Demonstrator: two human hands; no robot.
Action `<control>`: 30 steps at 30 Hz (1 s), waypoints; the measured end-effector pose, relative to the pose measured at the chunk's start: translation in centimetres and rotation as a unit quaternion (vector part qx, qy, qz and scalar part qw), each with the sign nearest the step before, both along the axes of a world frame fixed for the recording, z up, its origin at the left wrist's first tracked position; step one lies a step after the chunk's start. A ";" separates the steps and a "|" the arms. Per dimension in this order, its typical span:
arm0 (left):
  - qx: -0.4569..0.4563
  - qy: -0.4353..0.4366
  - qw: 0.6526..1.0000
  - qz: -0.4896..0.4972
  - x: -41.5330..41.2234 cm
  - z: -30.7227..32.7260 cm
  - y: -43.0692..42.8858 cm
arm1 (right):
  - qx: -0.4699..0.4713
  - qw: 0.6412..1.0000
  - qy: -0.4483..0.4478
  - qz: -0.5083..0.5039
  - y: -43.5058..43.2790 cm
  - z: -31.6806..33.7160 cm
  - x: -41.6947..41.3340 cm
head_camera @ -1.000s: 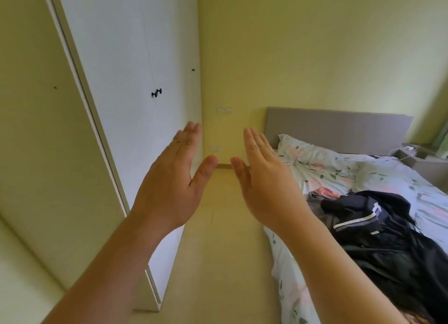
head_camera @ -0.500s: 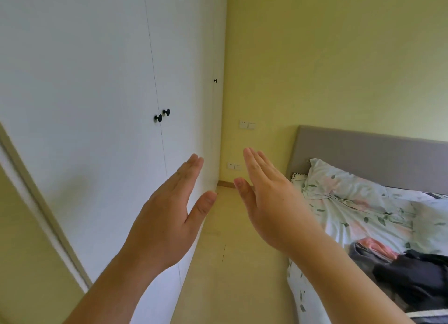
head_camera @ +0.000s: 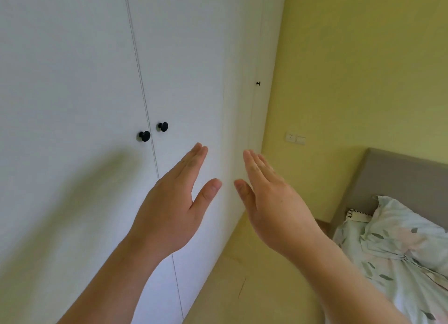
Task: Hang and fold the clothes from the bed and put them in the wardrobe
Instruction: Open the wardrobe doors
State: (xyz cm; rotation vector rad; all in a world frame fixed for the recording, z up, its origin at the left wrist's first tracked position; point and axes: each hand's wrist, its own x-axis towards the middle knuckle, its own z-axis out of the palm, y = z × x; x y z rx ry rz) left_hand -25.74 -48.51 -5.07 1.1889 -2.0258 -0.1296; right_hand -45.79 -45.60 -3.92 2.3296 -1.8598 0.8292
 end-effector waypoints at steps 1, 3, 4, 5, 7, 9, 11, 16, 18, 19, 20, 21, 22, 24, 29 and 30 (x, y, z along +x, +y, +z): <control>0.002 0.005 1.000 0.024 -0.5 0.2 -0.6 | -0.001 1.000 0.004 0.021 -1.3 0.2 -0.8; 0.008 0.009 0.997 0.075 -1.5 0.9 -1.7 | 0.003 0.998 0.017 0.065 -3.7 0.7 -2.2; 0.007 0.006 0.995 0.101 -1.9 1.3 -2.2 | 0.004 0.996 0.028 0.088 -5.0 0.9 -2.8; 0.003 0.003 0.992 0.128 -2.3 1.6 -2.6 | 0.001 0.993 0.040 0.109 -6.2 1.2 -3.3; -0.008 0.001 0.984 0.180 -2.9 1.9 -3.4 | -0.013 0.987 0.051 0.152 -8.9 1.6 -4.0; -0.004 -0.001 0.973 0.229 -3.2 2.0 -3.9 | -0.015 0.980 0.046 0.192 -11.4 1.8 -4.0; 0.015 -0.008 0.963 0.268 -3.3 1.9 -4.4 | -0.013 0.973 0.037 0.225 -13.5 1.9 -3.4; 0.016 -0.004 0.938 0.346 -2.0 1.6 -6.3 | -0.029 0.947 0.063 0.313 -17.8 1.7 -1.1; 0.004 0.009 0.931 0.366 -1.5 1.3 -7.4 | -0.045 0.940 0.070 0.331 -19.7 1.8 0.0; -0.004 0.015 0.927 0.374 -1.2 1.2 -8.1 | -0.050 0.936 0.073 0.340 -20.7 1.9 0.6; -0.009 0.020 0.924 0.383 -1.0 1.1 -8.7 | -0.049 0.933 0.078 0.349 -21.6 2.0 1.1; -0.010 0.024 0.920 0.391 -0.8 1.0 -9.3 | -0.043 0.929 0.083 0.357 -22.5 2.1 1.6; -0.011 0.030 0.916 0.399 -0.6 0.9 -9.9 | -0.039 0.926 0.089 0.364 -23.4 2.2 2.1; -0.025 0.042 0.907 0.419 0.0 0.6 -11.1 | -0.044 0.918 0.106 0.381 -25.1 2.2 2.8; -0.047 0.074 0.882 0.463 -0.3 0.1 -13.9 | -0.044 0.906 0.115 0.406 -28.5 1.9 3.2; -0.052 0.078 0.877 0.471 -0.6 0.2 -14.3 | -0.039 0.904 0.112 0.411 -29.0 1.9 3.2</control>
